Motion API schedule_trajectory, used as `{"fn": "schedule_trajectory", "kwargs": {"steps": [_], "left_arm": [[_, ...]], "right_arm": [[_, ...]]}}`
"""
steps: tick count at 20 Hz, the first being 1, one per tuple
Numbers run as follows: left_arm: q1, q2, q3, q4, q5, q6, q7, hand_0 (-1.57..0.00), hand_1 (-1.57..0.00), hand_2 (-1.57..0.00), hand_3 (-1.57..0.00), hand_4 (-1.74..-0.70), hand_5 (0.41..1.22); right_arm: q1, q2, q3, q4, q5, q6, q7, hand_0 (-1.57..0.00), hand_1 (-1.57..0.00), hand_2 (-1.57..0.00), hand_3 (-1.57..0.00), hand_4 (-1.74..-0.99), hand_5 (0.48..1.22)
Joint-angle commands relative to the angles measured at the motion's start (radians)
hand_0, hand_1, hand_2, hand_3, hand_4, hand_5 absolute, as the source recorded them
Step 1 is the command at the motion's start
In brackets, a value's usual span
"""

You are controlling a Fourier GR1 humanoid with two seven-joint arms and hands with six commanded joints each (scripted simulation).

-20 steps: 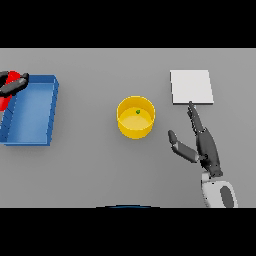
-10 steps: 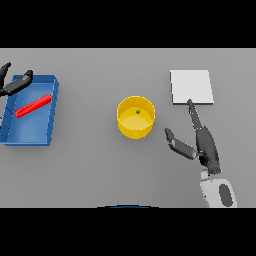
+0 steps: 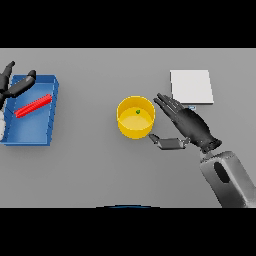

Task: Pick up the red beaker and tilt it to pour out 1 green nut into yellow bowl. Pick up the yellow bowl and place it on the metallic measuring scale.

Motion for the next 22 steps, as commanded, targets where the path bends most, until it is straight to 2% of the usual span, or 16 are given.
{"fn": "schedule_trajectory", "kwargs": {"steps": [1,6,8,10,11,14,19,22], "left_arm": [[0.003,-0.001,0.003,-0.007,0.007,-0.002,0.004,0.0,0.0,0.0,0.0,-0.81,0.688],[0.015,0.009,0.009,-0.016,0.016,-0.018,0.004,0.0,0.0,0.0,0.0,-0.81,0.689],[0.004,0.016,0.012,-0.004,0.016,-0.026,0.013,0.0,0.0,0.0,0.0,-0.81,0.692],[0.019,0.02,0.011,-0.02,0.018,-0.029,-0.007,0.0,0.0,0.0,0.0,-0.81,0.695],[0.02,0.016,0.014,-0.018,0.022,-0.027,-0.005,0.0,0.0,0.0,0.0,-0.81,0.695],[0.008,0.009,0.013,-0.007,0.017,-0.02,0.007,0.0,0.0,0.0,0.0,-0.81,0.693],[0.001,0.02,0.012,0.013,0.01,-0.033,-0.014,0.0,0.0,0.0,0.0,-0.8,0.702],[0.004,0.028,0.021,0.034,0.01,-0.035,-0.038,0.0,0.0,0.0,0.0,-0.8,0.703]], "right_arm": [[-0.034,-0.022,0.024,0.008,0.027,0.029,-0.007,0.0,0.0,0.0,0.0,-1.15,0.63],[-0.182,-0.07,0.137,0.107,0.139,0.113,-0.084,0.0,0.0,0.0,0.0,-1.164,0.641],[-0.229,-0.067,0.175,0.143,0.165,0.139,-0.108,0.0,0.0,0.0,0.0,-1.156,0.642],[-0.279,-0.058,0.202,0.208,0.183,0.16,-0.124,0.0,0.0,0.0,0.0,-1.154,0.639],[-0.293,-0.065,0.217,0.234,0.193,0.168,-0.153,0.0,0.0,0.0,0.0,-1.156,0.642],[-0.347,-0.043,0.265,0.299,0.221,0.204,-0.163,0.0,0.0,0.0,0.0,-1.157,0.652],[-0.427,-0.017,0.316,0.379,0.247,0.276,-0.153,0.0,0.0,0.0,0.0,-1.168,0.673],[-0.453,0.01,0.342,0.449,0.265,0.278,-0.159,0.0,0.0,0.0,0.0,-1.181,0.674]]}}
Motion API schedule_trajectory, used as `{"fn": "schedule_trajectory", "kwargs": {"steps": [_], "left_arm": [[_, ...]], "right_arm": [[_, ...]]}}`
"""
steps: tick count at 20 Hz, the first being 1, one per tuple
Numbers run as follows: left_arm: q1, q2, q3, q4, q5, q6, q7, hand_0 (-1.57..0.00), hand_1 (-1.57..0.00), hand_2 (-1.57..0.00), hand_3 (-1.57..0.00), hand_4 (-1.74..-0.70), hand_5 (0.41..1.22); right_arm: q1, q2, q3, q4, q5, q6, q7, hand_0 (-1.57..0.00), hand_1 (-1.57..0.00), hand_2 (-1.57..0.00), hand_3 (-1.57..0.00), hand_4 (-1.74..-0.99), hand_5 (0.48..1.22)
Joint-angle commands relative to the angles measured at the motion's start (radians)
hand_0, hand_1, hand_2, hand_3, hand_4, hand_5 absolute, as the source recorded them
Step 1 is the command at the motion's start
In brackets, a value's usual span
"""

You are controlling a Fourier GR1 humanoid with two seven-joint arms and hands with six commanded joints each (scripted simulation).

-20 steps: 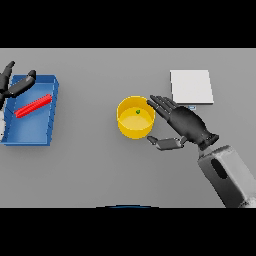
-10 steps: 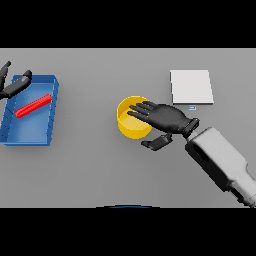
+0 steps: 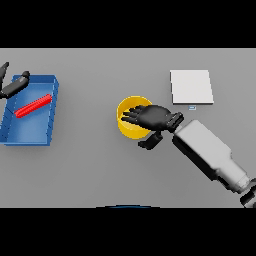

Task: Pick up the red beaker and tilt it to pour out 1 green nut into yellow bowl. Pick up the yellow bowl and place it on the metallic measuring scale.

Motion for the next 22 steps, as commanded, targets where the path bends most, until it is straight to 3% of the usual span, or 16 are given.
{"fn": "schedule_trajectory", "kwargs": {"steps": [1,4,7,8,9,10,13,17,22], "left_arm": [[-0.003,-0.002,-0.003,-0.003,-0.001,-0.001,0.0,0.0,0.0,0.0,0.0,-0.8,0.703],[0.004,-0.006,-0.013,-0.017,-0.008,0.003,0.015,0.0,0.0,0.0,0.0,-0.79,0.711],[0.003,-0.001,-0.011,-0.02,-0.007,0.0,0.014,0.0,0.0,0.0,0.0,-0.79,0.712],[-0.004,0.0,-0.006,-0.011,-0.002,-0.005,0.015,0.0,0.0,0.0,0.0,-0.79,0.711],[-0.001,0.003,-0.008,-0.005,-0.005,-0.009,0.008,0.0,0.0,0.0,0.0,-0.79,0.71],[0.01,0.002,-0.009,-0.015,-0.004,-0.007,0.005,0.0,0.0,0.0,0.0,-0.79,0.71],[-0.001,0.001,-0.005,-0.002,-0.002,-0.007,0.001,0.0,0.0,0.0,0.0,-0.79,0.707],[0.009,0.002,-0.013,-0.014,-0.012,-0.002,0.0,0.0,0.0,0.0,0.0,-0.78,0.71],[-0.001,0.004,-0.009,-0.005,-0.008,-0.007,-0.003,0.0,0.0,0.0,0.0,-0.78,0.703]], "right_arm": [[-0.011,0.001,-0.001,0.011,0.0,0.005,0.002,0.0,0.0,0.0,0.0,-1.184,0.676],[-0.018,0.015,0.002,0.035,-0.003,0.022,0.013,0.0,0.0,0.0,-0.02,-1.195,0.708],[-0.035,0.022,0.002,0.063,0.003,0.016,0.016,-0.05,-0.06,-0.09,-0.13,-1.261,0.809],[-0.03,0.024,0.007,0.068,0.003,0.011,-0.006,-0.19,-0.18,-0.19,-0.21,-1.309,0.891],[-0.026,0.024,0.011,0.072,0.006,0.0,-0.027,-0.45,-0.41,-0.35,-0.32,-1.363,0.957],[-0.031,0.02,0.008,0.074,0.004,-0.001,-0.047,-0.68,-0.64,-0.59,-0.57,-1.435,1.01],[-0.026,0.012,0.011,0.047,-0.001,0.017,-0.024,-1.11,-1.09,-1.07,-0.88,-1.578,1.113],[-0.032,0.001,0.01,0.031,-0.019,0.063,-0.004,-1.38,-1.38,-1.29,-1.11,-1.674,1.177],[-0.036,-0.013,0.0,0.0,-0.038,0.071,-0.003,-1.51,-1.51,-1.39,-1.2,-1.719,1.207]]}}
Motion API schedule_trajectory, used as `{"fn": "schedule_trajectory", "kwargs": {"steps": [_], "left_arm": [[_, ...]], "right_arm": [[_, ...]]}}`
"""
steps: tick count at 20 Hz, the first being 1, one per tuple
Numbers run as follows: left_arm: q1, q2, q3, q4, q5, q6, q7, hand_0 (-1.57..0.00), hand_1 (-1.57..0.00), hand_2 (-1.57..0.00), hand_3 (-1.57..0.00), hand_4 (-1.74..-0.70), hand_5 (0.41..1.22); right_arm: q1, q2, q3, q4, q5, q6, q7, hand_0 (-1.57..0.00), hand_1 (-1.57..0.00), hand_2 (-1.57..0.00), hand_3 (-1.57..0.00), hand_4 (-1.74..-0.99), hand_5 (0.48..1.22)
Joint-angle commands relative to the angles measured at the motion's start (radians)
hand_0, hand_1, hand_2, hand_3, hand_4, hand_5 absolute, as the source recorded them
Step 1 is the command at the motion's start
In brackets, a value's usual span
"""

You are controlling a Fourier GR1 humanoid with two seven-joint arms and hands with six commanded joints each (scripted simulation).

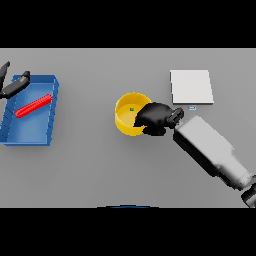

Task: Pick up the red beaker and tilt it to pour out 1 green nut into yellow bowl. Pick up the yellow bowl and place it on the metallic measuring scale.

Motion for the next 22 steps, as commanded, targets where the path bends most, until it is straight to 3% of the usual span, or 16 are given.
{"fn": "schedule_trajectory", "kwargs": {"steps": [1,5,8,13,17,22], "left_arm": [[-0.007,-0.001,-0.003,0.008,-0.004,-0.001,0.007,0.0,0.0,0.0,0.0,-0.78,0.704],[-0.01,0.007,-0.001,0.007,-0.008,0.001,-0.016,0.0,0.0,0.0,0.0,-0.77,0.705],[-0.009,-0.002,0.002,-0.007,0.01,-0.005,0.005,0.0,0.0,0.0,0.0,-0.78,0.702],[-0.011,-0.007,0.009,-0.004,0.02,-0.003,0.007,0.0,0.0,0.0,0.0,-0.8,0.704],[-0.01,-0.007,0.017,-0.015,0.034,-0.006,0.031,0.0,0.0,0.0,0.0,-0.83,0.723],[0.008,-0.004,0.016,-0.064,0.044,-0.006,0.056,0.0,0.0,0.0,0.0,-0.84,0.739]], "right_arm": [[-0.011,-0.011,-0.012,-0.026,-0.012,0.024,0.005,-1.52,-1.52,-1.41,-1.18,-1.724,1.209],[-0.015,-0.052,-0.051,-0.1,-0.049,0.088,0.045,-1.55,-1.55,-1.48,-1.16,-1.734,1.216],[-0.018,-0.091,-0.073,-0.14,-0.049,0.096,0.081,-1.56,-1.56,-1.43,-1.22,-1.737,1.219],[0.004,-0.128,-0.11,-0.215,-0.069,0.111,0.131,-1.52,-1.57,-1.52,-1.18,-1.74,1.219],[-0.022,-0.171,-0.156,-0.162,-0.067,0.062,0.126,-1.55,-1.57,-1.5,-1.17,-1.741,1.22],[-0.073,-0.203,-0.2,-0.02,-0.043,-0.043,0.103,-1.56,-1.57,-1.54,-1.15,-1.741,1.221]]}}
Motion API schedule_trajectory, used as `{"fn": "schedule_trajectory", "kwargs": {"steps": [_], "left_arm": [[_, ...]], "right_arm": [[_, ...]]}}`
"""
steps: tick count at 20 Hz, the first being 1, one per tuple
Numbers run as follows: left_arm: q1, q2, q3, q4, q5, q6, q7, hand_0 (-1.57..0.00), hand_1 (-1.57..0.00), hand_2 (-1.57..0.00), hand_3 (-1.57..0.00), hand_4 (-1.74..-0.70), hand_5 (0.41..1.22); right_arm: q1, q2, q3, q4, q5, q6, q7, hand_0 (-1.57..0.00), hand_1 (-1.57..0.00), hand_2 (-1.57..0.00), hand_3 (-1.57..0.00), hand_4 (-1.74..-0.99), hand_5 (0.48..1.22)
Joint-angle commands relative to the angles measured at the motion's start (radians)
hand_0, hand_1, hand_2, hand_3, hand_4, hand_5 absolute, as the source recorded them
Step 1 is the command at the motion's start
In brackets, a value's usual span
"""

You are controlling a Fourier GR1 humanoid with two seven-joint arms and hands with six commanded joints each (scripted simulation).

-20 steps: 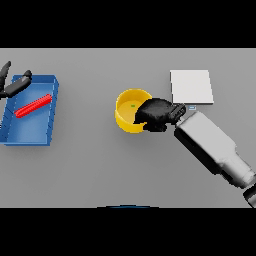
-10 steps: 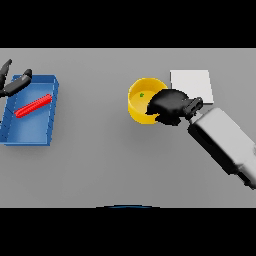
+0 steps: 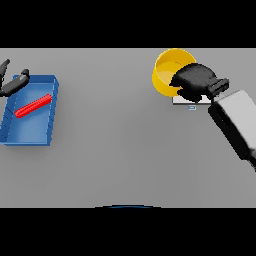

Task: Pick up the red beaker and tilt it to pour out 1 green nut into yellow bowl. Pick up the yellow bowl and place it on the metallic measuring scale.

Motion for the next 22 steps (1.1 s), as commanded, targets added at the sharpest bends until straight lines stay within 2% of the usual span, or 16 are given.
{"fn": "schedule_trajectory", "kwargs": {"steps": [1,7,10,11,13,17,20,22], "left_arm": [[0.005,-0.002,0.0,-0.009,0.004,0.001,0.013,0.0,0.0,0.0,0.0,-0.85,0.746],[0.013,-0.003,0.0,-0.041,0.01,0.006,0.071,0.0,0.0,0.0,0.0,-0.86,0.768],[0.014,-0.001,0.002,-0.029,0.003,0.011,0.07,0.0,0.0,0.0,0.0,-0.86,0.784],[0.002,-0.01,-0.008,-0.017,-0.004,0.011,0.074,0.0,0.0,0.0,0.0,-0.86,0.789],[0.001,-0.001,-0.005,-0.023,-0.009,0.015,0.073,0.0,0.0,0.0,0.0,-0.86,0.802],[-0.003,0.002,-0.007,-0.026,-0.006,0.006,0.089,0.0,0.0,0.0,0.0,-0.85,0.807],[0.016,0.003,-0.007,-0.03,-0.002,0.001,0.074,0.0,0.0,0.0,0.0,-0.85,0.796],[0.024,0.0,-0.007,-0.026,0.001,-0.003,0.06,0.0,0.0,0.0,0.0,-0.84,0.783]], "right_arm": [[-0.012,-0.005,-0.007,0.046,0.005,-0.025,-0.021,-1.57,-1.57,-1.55,-1.15,-1.741,1.221],[-0.052,-0.002,-0.041,0.24,0.013,-0.111,-0.043,-1.57,-1.57,-1.53,-1.16,-1.741,1.221],[-0.074,0.01,-0.055,0.361,0.017,-0.16,-0.075,-1.57,-1.57,-1.48,-1.21,-1.741,1.221],[-0.081,0.021,-0.055,0.385,0.02,-0.172,-0.068,-1.57,-1.57,-1.45,-1.24,-1.741,1.221],[-0.081,0.029,-0.055,0.415,0.018,-0.18,-0.09,-1.57,-1.57,-1.41,-1.32,-1.741,1.221],[-0.093,0.046,-0.061,0.497,0.021,-0.204,-0.091,-1.57,-1.57,-1.38,-1.38,-1.741,1.221],[-0.095,0.061,-0.061,0.532,0.024,-0.214,-0.088,-1.57,-1.57,-1.38,-1.42,-1.741,1.221],[-0.09,0.061,-0.055,0.54,0.025,-0.214,-0.113,-1.57,-1.57,-1.37,-1.45,-1.741,1.221]]}}
